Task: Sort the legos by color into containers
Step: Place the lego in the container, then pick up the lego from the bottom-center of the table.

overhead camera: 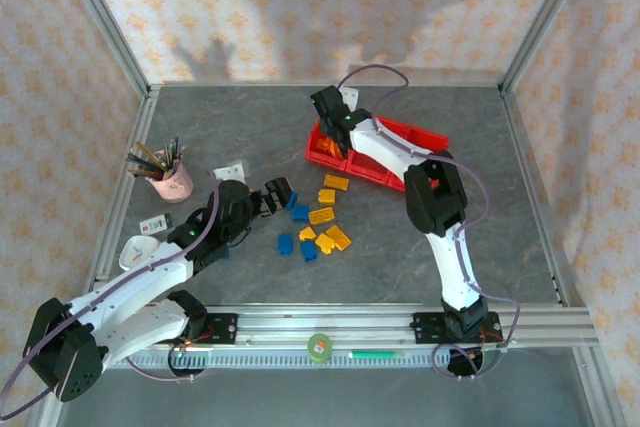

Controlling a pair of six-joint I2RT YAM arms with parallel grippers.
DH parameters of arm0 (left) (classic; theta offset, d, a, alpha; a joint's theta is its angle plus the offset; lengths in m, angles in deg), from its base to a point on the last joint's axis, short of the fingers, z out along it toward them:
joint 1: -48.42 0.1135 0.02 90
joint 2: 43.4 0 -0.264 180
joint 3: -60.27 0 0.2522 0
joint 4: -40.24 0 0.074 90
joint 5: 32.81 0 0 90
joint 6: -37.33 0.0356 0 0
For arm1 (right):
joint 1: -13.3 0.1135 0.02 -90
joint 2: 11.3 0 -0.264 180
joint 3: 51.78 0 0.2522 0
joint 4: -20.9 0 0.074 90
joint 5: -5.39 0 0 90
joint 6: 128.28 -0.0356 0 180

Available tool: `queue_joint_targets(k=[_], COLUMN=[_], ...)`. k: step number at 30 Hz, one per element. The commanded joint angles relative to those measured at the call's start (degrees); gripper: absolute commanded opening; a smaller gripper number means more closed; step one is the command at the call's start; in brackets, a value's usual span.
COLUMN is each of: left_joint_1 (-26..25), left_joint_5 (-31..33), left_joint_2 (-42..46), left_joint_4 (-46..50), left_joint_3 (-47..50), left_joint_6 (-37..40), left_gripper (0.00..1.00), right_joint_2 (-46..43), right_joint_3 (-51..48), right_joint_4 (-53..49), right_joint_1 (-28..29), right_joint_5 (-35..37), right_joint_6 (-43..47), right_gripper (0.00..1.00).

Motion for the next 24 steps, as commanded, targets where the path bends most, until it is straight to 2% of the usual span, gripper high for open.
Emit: queue_joint_targets(k=[1,5,11,19,24], left_joint_1=[0.5,0.5,0.4,-0.5,-3.9], left_joint_5=[-1.4,-2.5,-4.9,-7.9,-6.8], left_joint_2=[-0.3,0.0,1.2,5.0,5.3], left_joint_4=[-2.4,-2.2,0.0,3.1,5.7], left_joint_3=[-2.0,-2.1,-2.1,-0.1,-0.1], left_joint_6=[1.4,1.1,1.3,0.3,-0.2], left_gripper=[0.99,0.99,0.99,0.99,0.99], right_joint_2=[-1.2,-8.0,-21.2,-35.5,-43.1], right_joint_3=[3.2,-4.2,-21.3,-42.5,-52.4], right_joint_4=[-3.4,-0.6,2.7,4.3,3.8], right_joint_1=[0.4,1.5,5.1,10.8,14.9], right_joint_5=[-0.9,-1.9,-2.7,-5.2,-6.0], right_joint_6=[2.1,1.9,0.6,-2.2,-3.5], right_gripper=[0.51,0.6,0.65,0.7,0.7])
